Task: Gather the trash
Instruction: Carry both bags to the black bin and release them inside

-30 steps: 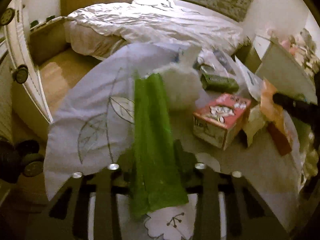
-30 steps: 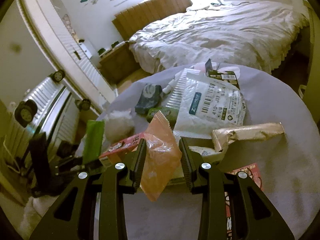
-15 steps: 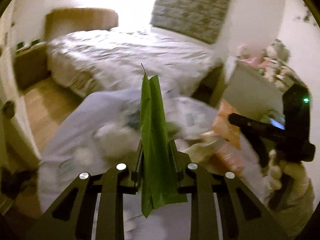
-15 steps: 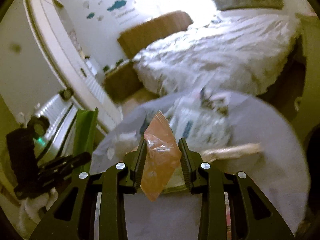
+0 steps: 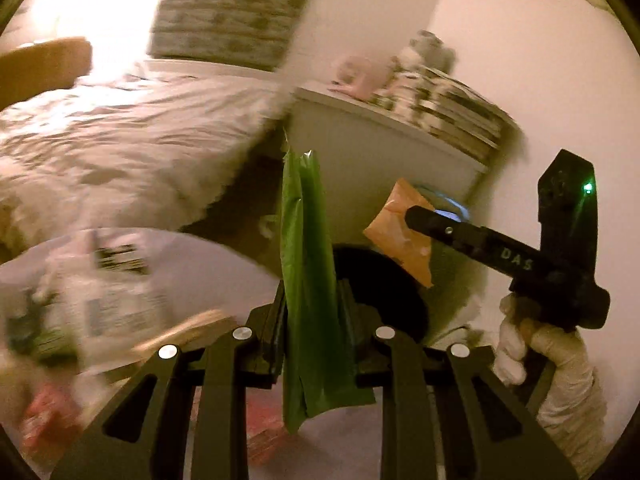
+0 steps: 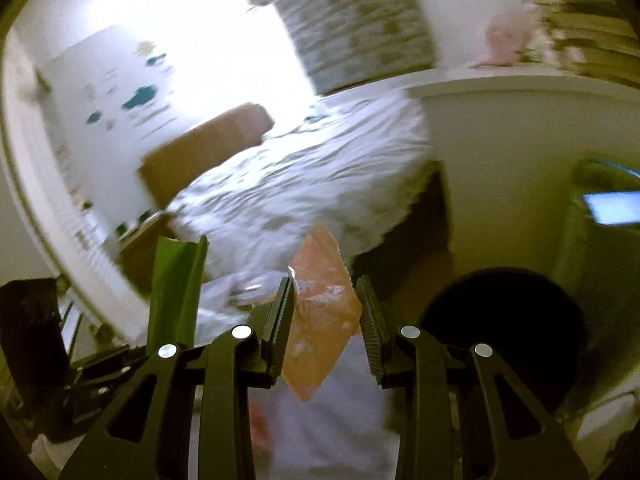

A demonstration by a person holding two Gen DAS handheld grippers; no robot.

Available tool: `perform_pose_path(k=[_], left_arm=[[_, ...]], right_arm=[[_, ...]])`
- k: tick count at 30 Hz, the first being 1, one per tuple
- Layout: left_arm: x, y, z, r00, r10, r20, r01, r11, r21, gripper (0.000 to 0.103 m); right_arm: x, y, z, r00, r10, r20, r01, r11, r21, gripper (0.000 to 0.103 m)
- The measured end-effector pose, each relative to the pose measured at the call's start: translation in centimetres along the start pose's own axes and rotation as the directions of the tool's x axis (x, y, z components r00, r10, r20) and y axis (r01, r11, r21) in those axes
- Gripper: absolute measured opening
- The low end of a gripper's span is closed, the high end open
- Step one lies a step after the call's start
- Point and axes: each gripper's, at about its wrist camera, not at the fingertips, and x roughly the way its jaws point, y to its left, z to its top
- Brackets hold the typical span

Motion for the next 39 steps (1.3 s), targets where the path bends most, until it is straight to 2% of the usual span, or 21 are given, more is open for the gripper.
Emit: perform_pose_path(k=[2,7,19,34,37,39], left_arm=[[2.4,-1.6,0.4,0.999,-0.043,-0.028,0.044,0.999,0.009,0.024],[6.8,-3.6,0.5,0.993,-0.082,-0.086,0.084,0.996,0.017,0.024],[13.2,-6.4,0.1,0.984,-0.039,-0.173,0.058,0.993,0.102,0.024],[16.9,-7.6,-0.1,0.974,-0.024,-0.225,0.057,0.988,0.145,0.025],[17.1,-7.9,-0.1,0.973,-0.02,-0.231,0.057,0.986,0.156,0.029],[17.0,-8.2,0.0,0.975,-0.013,-0.223,0.052,0.984,0.169,0.041]], right_arm=[[-0.4,-2.2,0.1,0.999,-0.037,0.009,0.037,0.999,0.032,0.033],[-0.5,-6.7,-0.2,0.995,-0.099,0.008,0.098,0.991,0.09,0.033],[2.2,-13.2,-3.0,0.984,-0.167,-0.061,0.175,0.968,0.178,0.033],[4.8,-16.7,-5.0,0.972,-0.193,-0.134,0.22,0.947,0.235,0.033],[5.2,-17.1,-5.3,0.969,-0.196,-0.149,0.228,0.942,0.246,0.033],[5.1,-17.1,-5.4,0.968,-0.196,-0.157,0.231,0.94,0.252,0.034]])
